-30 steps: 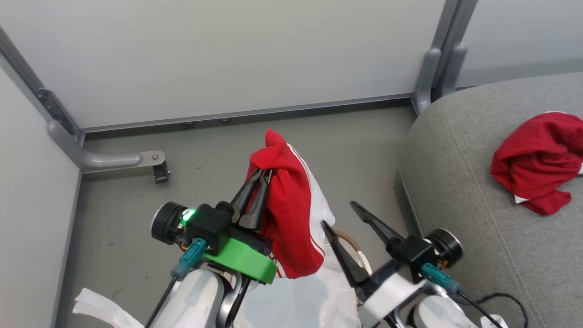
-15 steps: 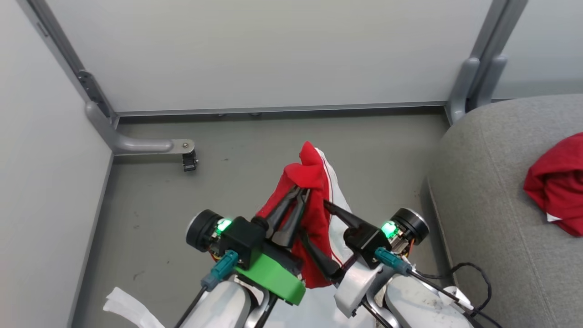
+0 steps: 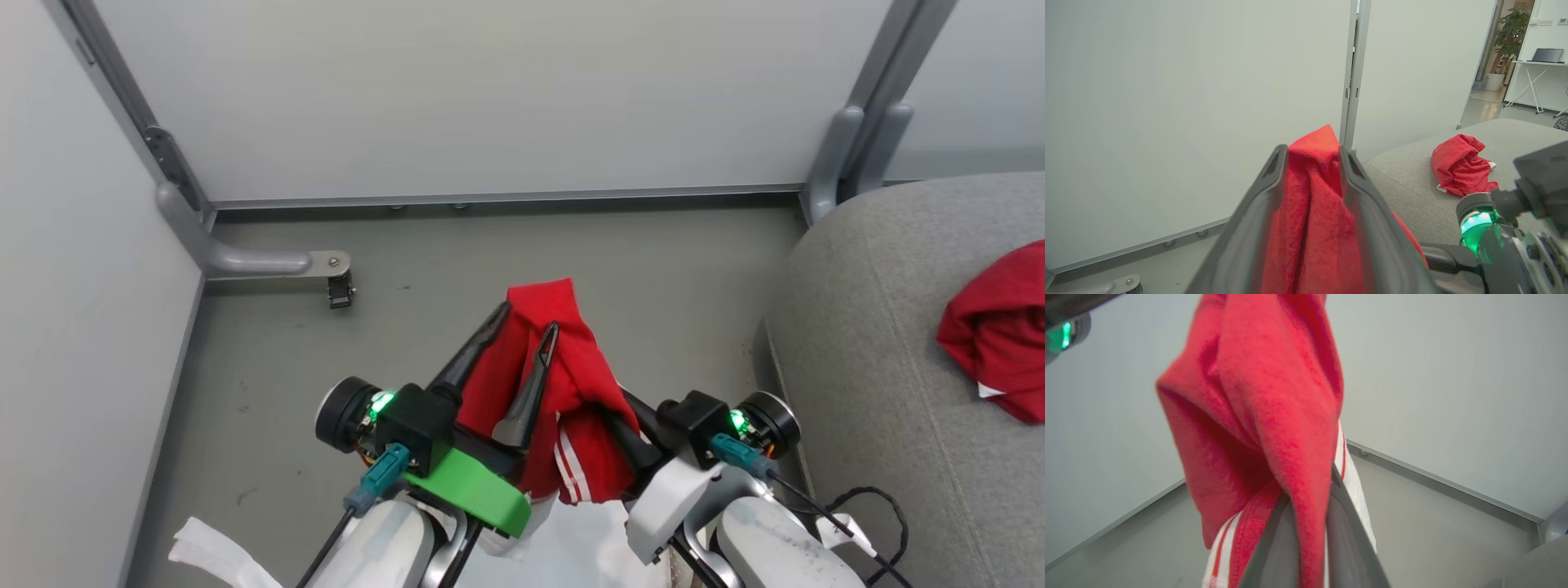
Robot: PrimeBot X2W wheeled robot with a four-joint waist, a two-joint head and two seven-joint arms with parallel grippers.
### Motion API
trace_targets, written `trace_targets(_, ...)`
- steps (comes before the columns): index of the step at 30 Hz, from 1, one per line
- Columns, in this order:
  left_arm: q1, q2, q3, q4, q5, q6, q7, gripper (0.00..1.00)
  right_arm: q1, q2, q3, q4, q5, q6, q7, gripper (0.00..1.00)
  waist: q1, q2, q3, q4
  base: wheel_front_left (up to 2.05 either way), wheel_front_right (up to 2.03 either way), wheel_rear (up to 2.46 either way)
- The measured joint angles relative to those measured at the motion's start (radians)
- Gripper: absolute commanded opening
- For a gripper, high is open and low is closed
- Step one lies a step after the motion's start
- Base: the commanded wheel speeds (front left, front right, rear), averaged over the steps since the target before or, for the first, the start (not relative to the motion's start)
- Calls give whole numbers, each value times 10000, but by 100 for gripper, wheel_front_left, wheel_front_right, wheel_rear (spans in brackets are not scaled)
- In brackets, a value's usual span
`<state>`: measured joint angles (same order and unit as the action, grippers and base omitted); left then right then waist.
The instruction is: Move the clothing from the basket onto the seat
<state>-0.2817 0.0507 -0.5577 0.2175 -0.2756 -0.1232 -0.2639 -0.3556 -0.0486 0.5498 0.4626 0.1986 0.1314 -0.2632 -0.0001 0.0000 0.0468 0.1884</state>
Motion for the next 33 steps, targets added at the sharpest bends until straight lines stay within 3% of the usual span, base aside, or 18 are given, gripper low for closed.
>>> trace_targets(7,257,-6,706,297,339,0,-2,100,400,-61,-941,-604,-15,0,2,0,0,0,17,-1235,0,0,0)
trace_targets(23,152,-29,644,830,362,-40,-2,100,746,-732,-2278,-1384,-263,0,2,0,0,0,516,-5019,0,0,0)
trace_targets(28,-30,-35,581,1062,497,-42,-2,100,-82,-1260,-2658,-1676,-445,0,2,0,0,1,850,-5760,0,0,0)
trace_targets(33,-320,0,462,1267,602,-44,-2,100,-1705,-2044,-3216,-2155,-686,0,2,0,0,1,1398,-6028,0,0,0)
